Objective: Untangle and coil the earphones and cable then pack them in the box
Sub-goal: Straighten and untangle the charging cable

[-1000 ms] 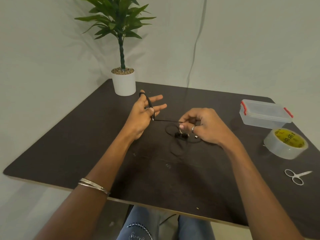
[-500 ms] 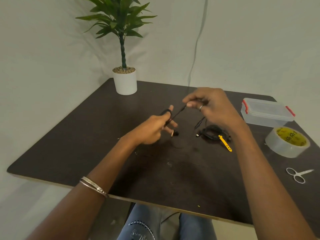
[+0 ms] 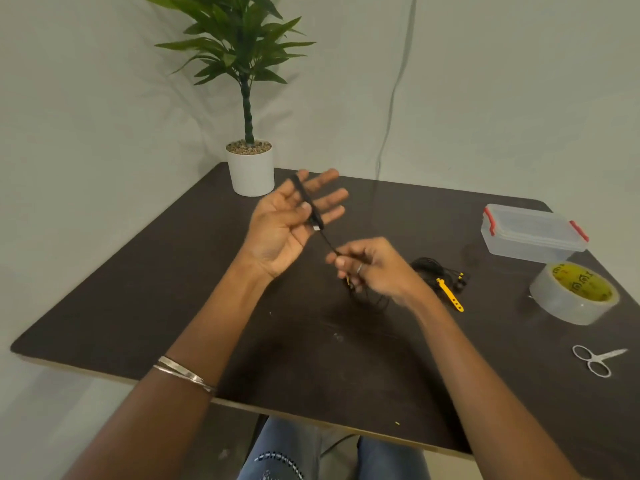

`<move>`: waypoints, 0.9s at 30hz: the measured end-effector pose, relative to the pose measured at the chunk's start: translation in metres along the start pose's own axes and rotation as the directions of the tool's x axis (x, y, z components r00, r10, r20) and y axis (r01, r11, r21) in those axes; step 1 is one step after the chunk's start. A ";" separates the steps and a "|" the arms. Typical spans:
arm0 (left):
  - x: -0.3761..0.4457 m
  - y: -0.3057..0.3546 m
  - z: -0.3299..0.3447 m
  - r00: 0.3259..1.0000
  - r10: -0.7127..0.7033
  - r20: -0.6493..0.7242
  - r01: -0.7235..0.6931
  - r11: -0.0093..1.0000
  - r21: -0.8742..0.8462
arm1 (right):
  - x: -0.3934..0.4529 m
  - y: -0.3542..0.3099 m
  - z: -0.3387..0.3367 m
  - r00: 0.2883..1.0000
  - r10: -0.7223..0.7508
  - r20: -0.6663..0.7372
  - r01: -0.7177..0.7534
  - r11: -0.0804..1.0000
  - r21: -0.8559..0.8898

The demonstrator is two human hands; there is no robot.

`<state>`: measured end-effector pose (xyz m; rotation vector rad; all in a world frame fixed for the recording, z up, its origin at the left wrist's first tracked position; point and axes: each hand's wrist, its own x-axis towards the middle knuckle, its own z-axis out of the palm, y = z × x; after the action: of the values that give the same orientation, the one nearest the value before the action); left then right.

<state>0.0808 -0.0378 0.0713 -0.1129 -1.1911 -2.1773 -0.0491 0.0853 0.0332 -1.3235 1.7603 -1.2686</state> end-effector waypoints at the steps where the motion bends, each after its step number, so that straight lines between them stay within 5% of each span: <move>1: 0.002 0.003 -0.004 0.997 0.014 -0.078 -0.015 1.000 -0.005 | -0.003 0.001 0.003 0.999 0.019 0.039 -0.019 1.000 0.010; 5: 0.004 0.007 -0.013 0.962 0.020 -0.271 -0.028 0.999 -0.027 | -0.011 -0.006 0.006 0.998 0.020 0.068 -0.024 0.997 0.067; 10: 0.002 0.008 -0.011 0.942 0.032 -0.334 -0.047 0.998 -0.038 | -0.008 -0.003 0.004 0.993 0.093 -0.068 -0.082 0.985 0.149; 13: 0.006 0.008 -0.010 0.931 0.085 -0.356 -0.035 0.989 0.144 | -0.009 -0.001 0.000 0.992 0.093 -0.083 -0.092 0.996 0.008; 16: 0.008 0.000 -0.017 0.957 0.164 -0.237 0.045 0.728 0.684 | -0.012 -0.007 -0.004 0.998 0.049 -0.030 -0.051 0.996 -0.073; 18: 0.004 -0.007 -0.024 0.988 0.088 -0.126 0.060 0.535 0.843 | -0.013 -0.013 -0.012 0.996 0.001 -0.084 -0.007 0.997 -0.073; 20: -0.001 -0.013 -0.028 0.998 -0.006 -0.059 0.055 0.462 0.885 | -0.014 -0.023 -0.024 0.983 -0.071 -0.167 0.045 0.987 -0.151; 23: -0.007 -0.017 -0.025 0.996 -0.083 -0.031 0.068 0.494 0.867 | -0.021 -0.040 -0.040 0.975 -0.157 -0.160 0.109 0.955 -0.275; 27: -0.001 -0.022 -0.024 0.989 -0.017 -0.146 0.124 0.632 0.765 | -0.028 -0.051 -0.049 0.967 -0.254 0.034 0.232 0.808 -0.541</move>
<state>0.0737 -0.0477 0.0409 0.4462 -1.9726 -1.5065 -0.0627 0.1256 0.0965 -1.9035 2.1280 -0.9475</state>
